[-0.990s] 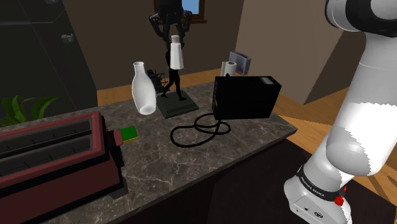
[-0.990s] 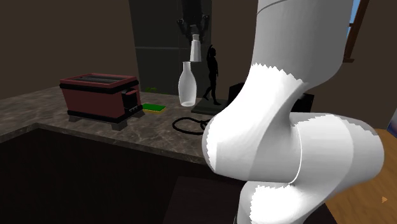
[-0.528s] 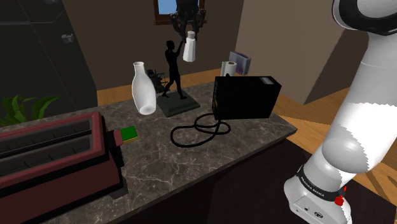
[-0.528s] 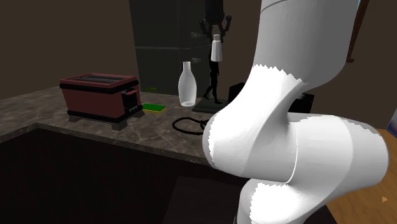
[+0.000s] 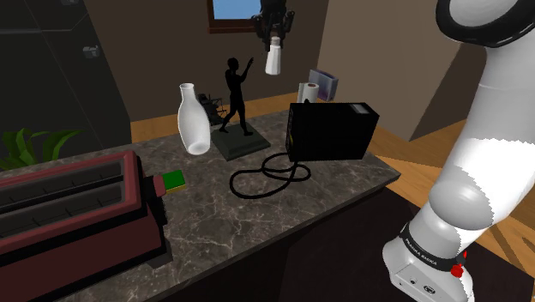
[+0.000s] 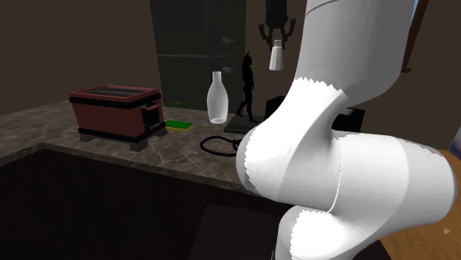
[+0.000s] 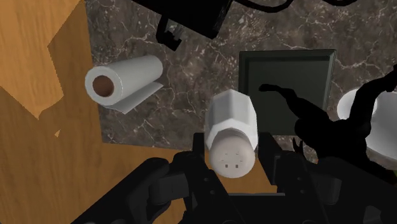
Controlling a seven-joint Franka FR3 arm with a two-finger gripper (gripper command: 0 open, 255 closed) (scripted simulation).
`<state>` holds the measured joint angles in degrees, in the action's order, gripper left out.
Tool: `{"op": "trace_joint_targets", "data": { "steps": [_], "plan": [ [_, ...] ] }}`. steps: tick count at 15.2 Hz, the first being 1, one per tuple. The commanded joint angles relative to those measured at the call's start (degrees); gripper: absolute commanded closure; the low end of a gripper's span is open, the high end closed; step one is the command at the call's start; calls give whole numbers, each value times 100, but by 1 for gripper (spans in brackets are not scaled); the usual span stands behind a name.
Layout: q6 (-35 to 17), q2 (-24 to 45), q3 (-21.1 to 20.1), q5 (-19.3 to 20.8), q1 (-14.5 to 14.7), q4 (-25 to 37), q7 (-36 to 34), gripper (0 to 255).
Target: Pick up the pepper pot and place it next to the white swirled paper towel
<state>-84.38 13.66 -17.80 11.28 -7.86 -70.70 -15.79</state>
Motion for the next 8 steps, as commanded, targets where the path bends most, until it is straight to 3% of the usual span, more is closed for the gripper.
{"op": "trace_joint_targets", "data": {
  "steps": [1,8],
  "plan": [
    [32,185,73,37,-96,242,206,255],
    [-628,-61,85,-43,-192,-656,161,255]
  ]
}}
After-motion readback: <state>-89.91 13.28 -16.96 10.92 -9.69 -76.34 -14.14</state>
